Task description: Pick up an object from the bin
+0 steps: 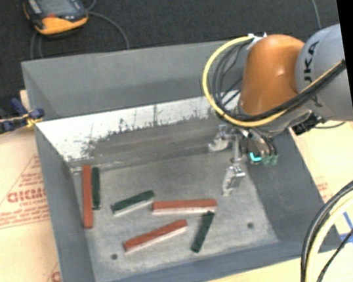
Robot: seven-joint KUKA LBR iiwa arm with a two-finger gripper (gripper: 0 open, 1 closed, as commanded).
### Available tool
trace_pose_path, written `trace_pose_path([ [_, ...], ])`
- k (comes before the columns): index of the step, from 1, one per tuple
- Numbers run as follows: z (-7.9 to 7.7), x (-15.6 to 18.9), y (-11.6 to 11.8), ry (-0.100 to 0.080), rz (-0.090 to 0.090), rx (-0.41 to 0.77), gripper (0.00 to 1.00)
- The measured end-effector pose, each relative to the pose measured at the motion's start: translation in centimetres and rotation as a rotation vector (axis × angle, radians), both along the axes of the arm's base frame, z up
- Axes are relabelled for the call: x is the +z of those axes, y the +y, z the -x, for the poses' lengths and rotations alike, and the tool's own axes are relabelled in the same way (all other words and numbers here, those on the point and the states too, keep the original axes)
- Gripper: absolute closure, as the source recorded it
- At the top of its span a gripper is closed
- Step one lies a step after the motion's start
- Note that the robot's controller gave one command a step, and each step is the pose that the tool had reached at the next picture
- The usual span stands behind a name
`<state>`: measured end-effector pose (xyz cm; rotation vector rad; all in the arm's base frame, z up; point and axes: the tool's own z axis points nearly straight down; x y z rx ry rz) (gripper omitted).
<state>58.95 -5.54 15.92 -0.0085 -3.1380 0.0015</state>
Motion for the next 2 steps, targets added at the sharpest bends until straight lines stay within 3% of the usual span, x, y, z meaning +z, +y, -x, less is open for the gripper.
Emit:
trace_pose_path([
  [1,-0.2,0.4,0.0,-0.008,0.001,0.001,0.0],
  [2,2.8,-7.9,3.0,-0.011,-0.004,-0.091,1.0],
])
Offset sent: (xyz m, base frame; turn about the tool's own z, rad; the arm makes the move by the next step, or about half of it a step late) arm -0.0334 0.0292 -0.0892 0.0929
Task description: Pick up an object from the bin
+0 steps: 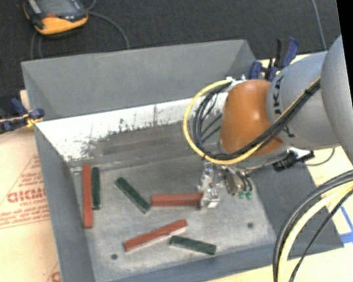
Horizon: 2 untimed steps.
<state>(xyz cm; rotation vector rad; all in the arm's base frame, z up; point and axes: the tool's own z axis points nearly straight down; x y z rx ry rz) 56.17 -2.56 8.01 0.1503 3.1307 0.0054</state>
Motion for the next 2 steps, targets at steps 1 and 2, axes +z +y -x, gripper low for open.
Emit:
trace_pose_path([
  [1,0.0,0.0,0.0,0.0,0.0,0.001,1.0],
  [2,-2.0,17.4,0.0,-0.005,0.003,-0.061,1.0],
])
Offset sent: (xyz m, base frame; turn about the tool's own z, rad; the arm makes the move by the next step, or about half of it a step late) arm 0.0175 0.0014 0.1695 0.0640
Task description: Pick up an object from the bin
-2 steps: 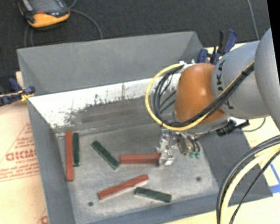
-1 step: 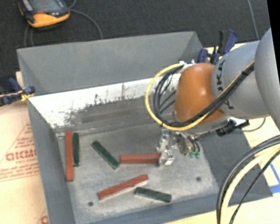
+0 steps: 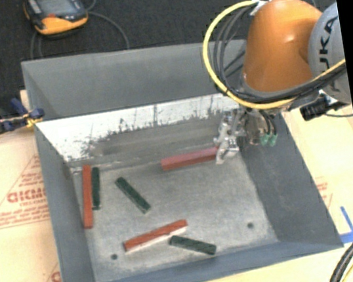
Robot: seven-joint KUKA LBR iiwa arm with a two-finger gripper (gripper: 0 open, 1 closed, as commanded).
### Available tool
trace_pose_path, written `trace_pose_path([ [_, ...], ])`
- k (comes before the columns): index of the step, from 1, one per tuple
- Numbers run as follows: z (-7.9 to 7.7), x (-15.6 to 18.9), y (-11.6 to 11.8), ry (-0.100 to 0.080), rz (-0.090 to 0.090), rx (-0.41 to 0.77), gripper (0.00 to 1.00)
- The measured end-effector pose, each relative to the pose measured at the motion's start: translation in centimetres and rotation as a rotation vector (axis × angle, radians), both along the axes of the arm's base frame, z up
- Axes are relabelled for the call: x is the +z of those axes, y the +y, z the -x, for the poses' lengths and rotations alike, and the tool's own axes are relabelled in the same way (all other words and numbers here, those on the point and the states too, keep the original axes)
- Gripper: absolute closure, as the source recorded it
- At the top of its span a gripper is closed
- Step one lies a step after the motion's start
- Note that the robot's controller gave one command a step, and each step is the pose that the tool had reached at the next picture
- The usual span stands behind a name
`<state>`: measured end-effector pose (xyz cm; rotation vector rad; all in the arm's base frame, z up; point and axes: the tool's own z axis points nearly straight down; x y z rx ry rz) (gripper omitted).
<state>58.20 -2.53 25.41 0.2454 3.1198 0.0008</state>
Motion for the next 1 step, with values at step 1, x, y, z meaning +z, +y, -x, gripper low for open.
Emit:
trace_pose_path([
  [1,0.11,-0.28,-0.01,0.006,0.0,0.0,1.0],
])
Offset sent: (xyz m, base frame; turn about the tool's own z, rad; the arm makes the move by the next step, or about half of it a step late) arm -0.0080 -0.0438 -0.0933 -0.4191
